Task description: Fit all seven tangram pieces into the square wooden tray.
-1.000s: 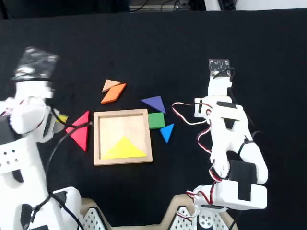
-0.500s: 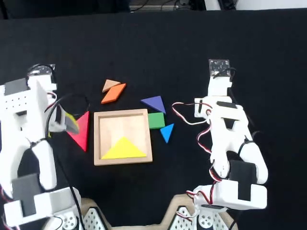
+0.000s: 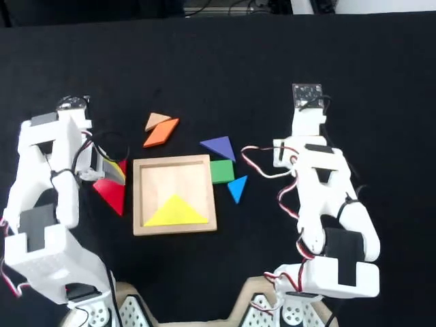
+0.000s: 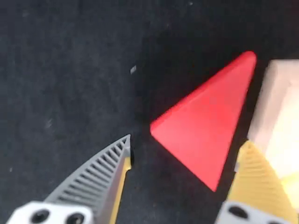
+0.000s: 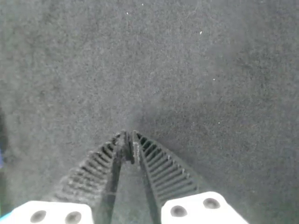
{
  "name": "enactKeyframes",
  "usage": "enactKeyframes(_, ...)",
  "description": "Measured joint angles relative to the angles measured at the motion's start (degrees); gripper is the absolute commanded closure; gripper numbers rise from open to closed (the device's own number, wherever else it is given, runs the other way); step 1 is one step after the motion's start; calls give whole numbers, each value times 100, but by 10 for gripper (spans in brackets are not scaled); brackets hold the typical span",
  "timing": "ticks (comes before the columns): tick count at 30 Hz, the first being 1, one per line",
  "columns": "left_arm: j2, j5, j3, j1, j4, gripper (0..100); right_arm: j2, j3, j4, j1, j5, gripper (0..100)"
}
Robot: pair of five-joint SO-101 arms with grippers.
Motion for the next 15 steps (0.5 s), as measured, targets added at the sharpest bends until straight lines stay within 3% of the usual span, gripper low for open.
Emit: enactKeyframes(15,123,-114,0,396,-176,673,0,0,0,0,0,984)
